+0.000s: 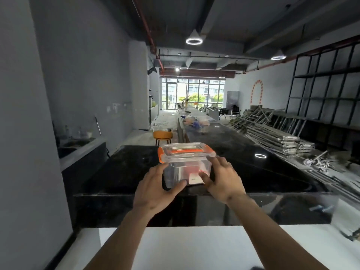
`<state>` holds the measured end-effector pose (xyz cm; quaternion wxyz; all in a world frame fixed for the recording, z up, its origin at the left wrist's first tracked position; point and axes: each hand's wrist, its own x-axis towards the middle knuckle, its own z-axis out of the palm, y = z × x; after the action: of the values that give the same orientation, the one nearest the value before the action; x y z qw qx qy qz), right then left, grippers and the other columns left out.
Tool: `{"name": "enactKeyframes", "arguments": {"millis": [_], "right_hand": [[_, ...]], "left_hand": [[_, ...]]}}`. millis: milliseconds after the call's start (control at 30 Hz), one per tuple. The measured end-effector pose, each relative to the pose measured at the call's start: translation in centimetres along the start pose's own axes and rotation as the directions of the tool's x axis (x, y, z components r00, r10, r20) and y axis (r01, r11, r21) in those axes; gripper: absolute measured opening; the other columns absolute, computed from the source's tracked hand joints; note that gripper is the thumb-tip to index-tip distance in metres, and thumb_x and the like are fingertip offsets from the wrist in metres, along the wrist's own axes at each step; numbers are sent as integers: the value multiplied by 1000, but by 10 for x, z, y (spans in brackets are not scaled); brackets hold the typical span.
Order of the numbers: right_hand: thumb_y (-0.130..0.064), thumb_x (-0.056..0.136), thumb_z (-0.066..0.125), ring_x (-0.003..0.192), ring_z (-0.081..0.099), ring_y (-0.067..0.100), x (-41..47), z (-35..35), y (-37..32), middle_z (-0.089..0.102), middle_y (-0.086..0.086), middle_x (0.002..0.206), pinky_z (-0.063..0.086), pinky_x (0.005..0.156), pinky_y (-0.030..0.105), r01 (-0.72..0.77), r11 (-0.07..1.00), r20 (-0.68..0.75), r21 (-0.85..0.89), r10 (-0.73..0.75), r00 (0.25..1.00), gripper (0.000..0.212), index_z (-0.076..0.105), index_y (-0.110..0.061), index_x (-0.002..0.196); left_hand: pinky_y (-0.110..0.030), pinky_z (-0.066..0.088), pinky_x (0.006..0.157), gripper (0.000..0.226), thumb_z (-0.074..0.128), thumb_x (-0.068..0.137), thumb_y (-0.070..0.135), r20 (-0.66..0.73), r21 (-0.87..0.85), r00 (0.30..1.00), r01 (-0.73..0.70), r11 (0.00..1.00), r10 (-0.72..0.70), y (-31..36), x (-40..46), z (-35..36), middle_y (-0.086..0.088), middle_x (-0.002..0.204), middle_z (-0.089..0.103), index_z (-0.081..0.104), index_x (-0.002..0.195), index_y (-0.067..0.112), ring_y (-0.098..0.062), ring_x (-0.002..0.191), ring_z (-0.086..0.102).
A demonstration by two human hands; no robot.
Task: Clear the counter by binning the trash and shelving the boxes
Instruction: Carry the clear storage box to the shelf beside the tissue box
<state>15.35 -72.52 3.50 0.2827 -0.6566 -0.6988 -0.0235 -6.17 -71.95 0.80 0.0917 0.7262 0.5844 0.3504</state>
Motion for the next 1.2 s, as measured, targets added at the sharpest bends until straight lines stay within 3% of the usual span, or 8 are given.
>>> {"name": "enactKeyframes", "arguments": {"millis": [133,233,300,433,567,733,867,1200], "right_hand": [[-56,92,60,141,43,31,53,7,24,43,6,154,44,109,47,-29,977,-116,212,54,992,70,40,-25,152],[-59,90,62,141,43,32,80,19,32,42,9,155,40,110,45,-150,874,-97,463,218,971,76,39,-23,153],[-64,87,63,143,41,32,98,27,36,40,10,157,36,115,46,-256,742,-13,620,336,942,81,38,-25,154],[-67,82,68,141,45,32,125,44,44,45,7,157,37,116,48,-390,474,156,789,459,875,88,33,-33,155],[-69,73,74,141,46,36,140,54,50,42,6,160,39,113,62,-436,380,257,816,437,862,101,27,-37,156],[-68,71,76,128,58,37,149,60,53,45,8,156,48,107,58,-476,432,325,766,378,867,104,26,-37,156],[-42,86,78,102,71,31,152,65,59,59,10,139,59,92,53,-491,423,351,762,367,861,81,35,-31,153],[-42,82,80,101,67,30,142,74,33,61,6,126,59,90,53,-451,481,258,752,415,873,75,44,-27,146]], "left_hand": [[-42,39,109,97,53,66,88,-151,-344,974,109,933,-170,12,45,9,6,156,36,34,149,42,-18,142,40],[-41,32,114,101,58,66,83,-148,-615,936,165,772,-318,11,68,13,3,161,29,32,152,37,-19,145,34],[-44,27,116,98,60,70,78,-104,-751,906,199,629,-410,8,83,14,3,164,25,31,154,37,-20,148,30],[-53,23,118,88,62,82,68,13,-834,833,313,454,-552,-4,106,21,0,165,28,25,156,38,-27,149,29],[-57,27,119,94,65,80,67,134,-868,812,373,328,-568,-12,119,29,-4,162,34,18,157,40,-30,147,33],[-52,37,111,93,67,81,65,221,-820,802,461,340,-554,-10,125,38,-2,158,42,19,157,41,-29,141,42],[-51,42,110,84,71,84,53,236,-788,800,490,373,-552,-7,128,46,-3,145,54,27,155,38,-28,130,53],[-53,39,114,79,73,85,46,128,-791,791,445,419,-599,-9,113,35,0,146,53,31,152,41,-26,132,52]]}}
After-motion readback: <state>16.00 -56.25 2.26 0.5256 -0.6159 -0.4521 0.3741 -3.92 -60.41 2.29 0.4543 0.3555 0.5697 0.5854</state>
